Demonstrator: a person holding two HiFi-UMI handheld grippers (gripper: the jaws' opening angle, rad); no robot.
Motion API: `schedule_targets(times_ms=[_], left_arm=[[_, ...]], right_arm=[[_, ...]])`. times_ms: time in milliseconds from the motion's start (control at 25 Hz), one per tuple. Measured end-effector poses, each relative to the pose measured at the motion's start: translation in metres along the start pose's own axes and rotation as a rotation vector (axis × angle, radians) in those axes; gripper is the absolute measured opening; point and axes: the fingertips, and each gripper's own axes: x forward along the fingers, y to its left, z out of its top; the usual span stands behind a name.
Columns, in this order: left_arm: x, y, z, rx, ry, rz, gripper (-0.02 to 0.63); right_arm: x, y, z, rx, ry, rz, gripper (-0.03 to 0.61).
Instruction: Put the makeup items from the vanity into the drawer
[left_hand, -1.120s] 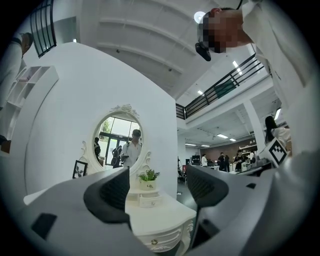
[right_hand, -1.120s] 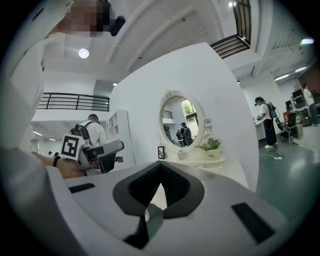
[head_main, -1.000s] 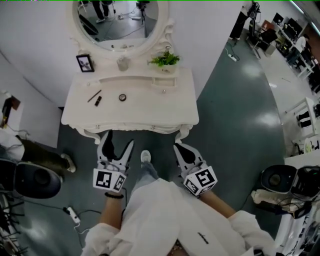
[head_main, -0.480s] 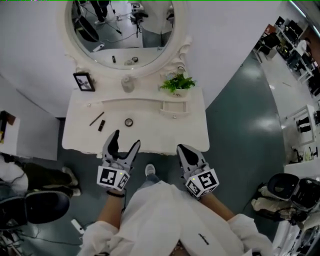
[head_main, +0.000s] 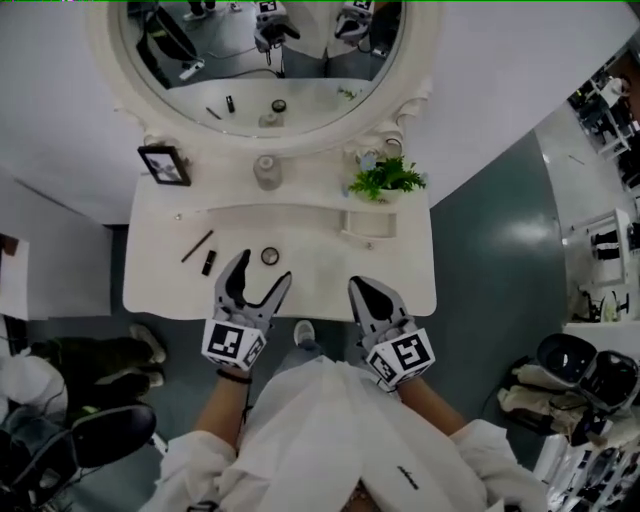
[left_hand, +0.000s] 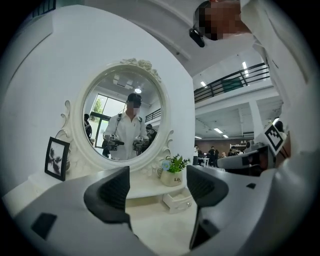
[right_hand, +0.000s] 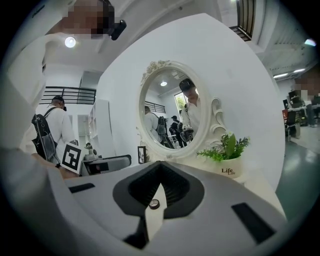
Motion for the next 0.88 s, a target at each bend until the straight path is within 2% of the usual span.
schedule_targets(times_ms=[280,640,880], left_arm=[[0.025,0.018,-0.028,-0.03,0.042,0.009,0.344],[0.038,0.026,-0.057,-0.044,0.091,0.056,0.344],[0.044,0.028,-0.095,-0.007,0.189,0.103,0.344]], right_arm=[[0.027,-0.009,-0.018,-0.01,0.061,0.005,0.017],[0.058,-0.011,-0.04,-0.008,0.115,0.089,0.017],[0.069,-0.02,-0.064,0.004,0.153,0.131,0.017]])
